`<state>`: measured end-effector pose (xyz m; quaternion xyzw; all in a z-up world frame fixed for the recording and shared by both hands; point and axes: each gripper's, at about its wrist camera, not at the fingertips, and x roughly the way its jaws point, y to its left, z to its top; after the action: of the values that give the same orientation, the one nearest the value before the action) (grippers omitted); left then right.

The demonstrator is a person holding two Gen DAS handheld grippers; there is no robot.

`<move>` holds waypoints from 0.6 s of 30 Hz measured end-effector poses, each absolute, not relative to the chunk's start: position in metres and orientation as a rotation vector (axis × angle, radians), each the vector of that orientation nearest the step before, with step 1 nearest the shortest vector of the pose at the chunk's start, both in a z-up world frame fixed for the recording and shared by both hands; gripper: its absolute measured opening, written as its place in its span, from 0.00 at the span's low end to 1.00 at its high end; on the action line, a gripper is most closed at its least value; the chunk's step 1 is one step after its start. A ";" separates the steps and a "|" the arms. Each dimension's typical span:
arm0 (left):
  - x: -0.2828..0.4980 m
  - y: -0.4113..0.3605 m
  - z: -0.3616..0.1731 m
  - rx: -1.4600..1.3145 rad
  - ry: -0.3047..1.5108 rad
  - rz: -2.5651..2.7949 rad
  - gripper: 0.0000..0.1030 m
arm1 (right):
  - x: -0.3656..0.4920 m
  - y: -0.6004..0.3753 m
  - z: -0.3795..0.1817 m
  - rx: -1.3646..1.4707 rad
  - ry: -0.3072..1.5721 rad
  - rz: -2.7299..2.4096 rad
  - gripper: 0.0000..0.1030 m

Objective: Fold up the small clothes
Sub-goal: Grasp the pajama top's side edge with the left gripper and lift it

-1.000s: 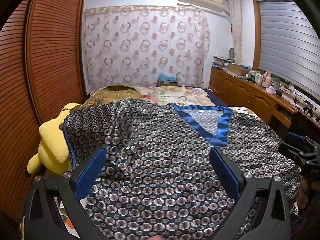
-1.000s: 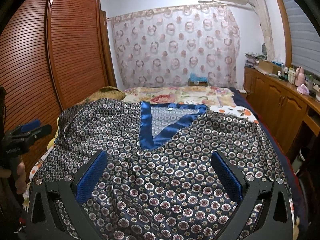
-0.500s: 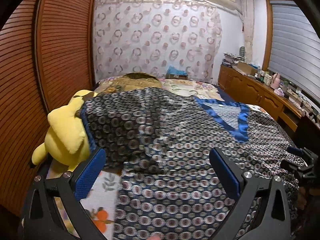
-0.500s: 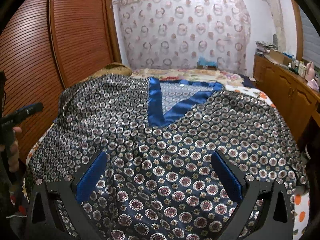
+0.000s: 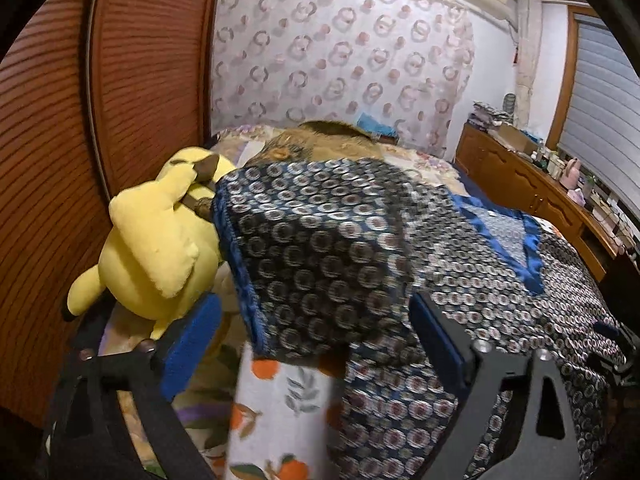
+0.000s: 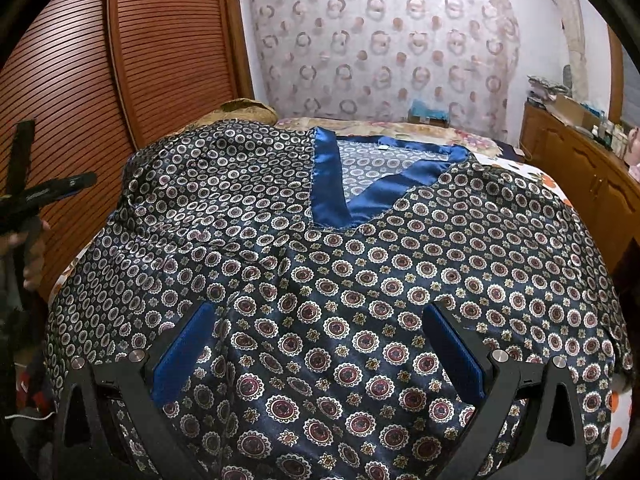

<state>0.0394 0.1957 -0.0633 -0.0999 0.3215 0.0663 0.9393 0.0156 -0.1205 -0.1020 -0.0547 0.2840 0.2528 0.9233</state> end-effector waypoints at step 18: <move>0.094 0.236 -0.116 -0.308 0.880 0.109 0.70 | 0.021 -0.105 -0.122 -0.131 0.635 0.514 1.00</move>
<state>0.0944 0.2361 -0.1164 -0.1485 0.4239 0.0527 0.8919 0.0211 -0.1055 -0.1223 -0.0637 0.3087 0.2496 0.9156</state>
